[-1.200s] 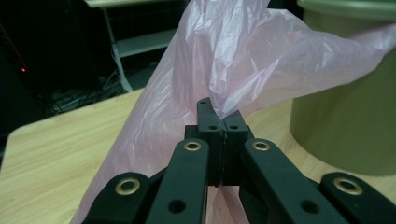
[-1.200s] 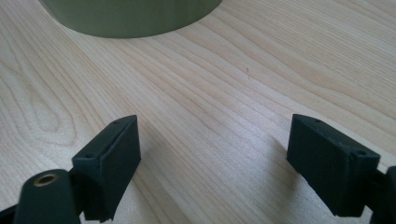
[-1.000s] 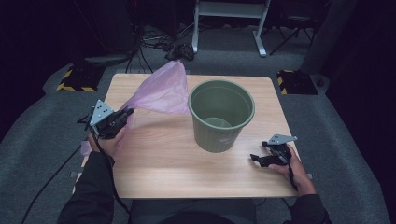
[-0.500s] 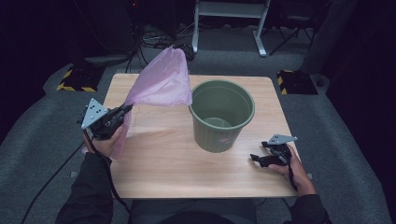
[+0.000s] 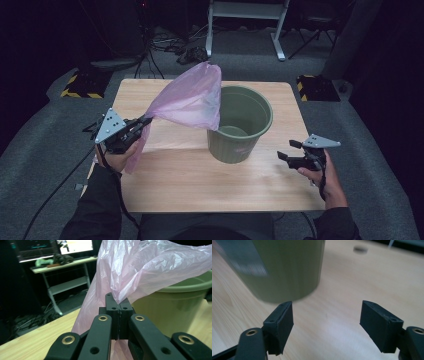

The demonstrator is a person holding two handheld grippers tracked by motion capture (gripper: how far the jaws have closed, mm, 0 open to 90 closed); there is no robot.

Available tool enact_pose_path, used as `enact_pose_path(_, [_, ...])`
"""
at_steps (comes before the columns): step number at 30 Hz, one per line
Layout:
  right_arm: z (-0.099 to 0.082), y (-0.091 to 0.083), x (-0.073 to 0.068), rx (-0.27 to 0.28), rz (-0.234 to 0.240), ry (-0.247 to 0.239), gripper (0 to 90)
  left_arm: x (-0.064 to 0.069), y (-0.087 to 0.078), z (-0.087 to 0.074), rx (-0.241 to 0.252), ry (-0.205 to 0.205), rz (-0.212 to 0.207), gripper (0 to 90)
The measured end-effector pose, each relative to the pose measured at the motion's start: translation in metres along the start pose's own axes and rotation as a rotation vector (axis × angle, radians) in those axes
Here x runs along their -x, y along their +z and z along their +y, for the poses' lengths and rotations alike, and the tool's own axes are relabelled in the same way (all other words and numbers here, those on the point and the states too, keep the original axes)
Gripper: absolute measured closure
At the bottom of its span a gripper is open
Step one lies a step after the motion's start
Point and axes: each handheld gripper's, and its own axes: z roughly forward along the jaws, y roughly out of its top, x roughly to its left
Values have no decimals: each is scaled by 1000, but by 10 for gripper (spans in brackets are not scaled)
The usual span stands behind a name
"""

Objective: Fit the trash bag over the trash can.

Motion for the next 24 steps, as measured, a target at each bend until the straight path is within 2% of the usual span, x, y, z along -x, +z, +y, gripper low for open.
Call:
enact_pose_path(2, [16, -10, -3, 44, -8, -28, 273, 3, 1, 1, -1, 5, -19, 898])
enact_pose_path(3, [16, -10, -3, 44, -8, -28, 273, 3, 1, 1, -1, 5, -19, 898])
enact_pose_path(4, [32, -19, -7, 78, -20, -59, 274, 6, 2, 2, -6, 19, -30, 898])
enact_pose_path(6, [47, -27, -10, 107, -21, -79, 273, 9, 4, 4, -2, 21, -52, 898])
enact_pose_path(9, [69, -36, -14, 144, -23, -108, 277, 14, 8, 7, -11, 47, -80, 898])
enact_pose_path(14, [104, -43, -22, 193, -14, -149, 277, 22, 18, 10, -21, 68, -120, 898])
enact_pose_path(19, [140, -48, -33, 240, -26, -196, 277, 30, 30, 13, -52, 113, -154, 898])
enact_pose_path(24, [176, -50, -43, 289, -26, -220, 275, 37, 37, 17, -67, 139, -182, 898])
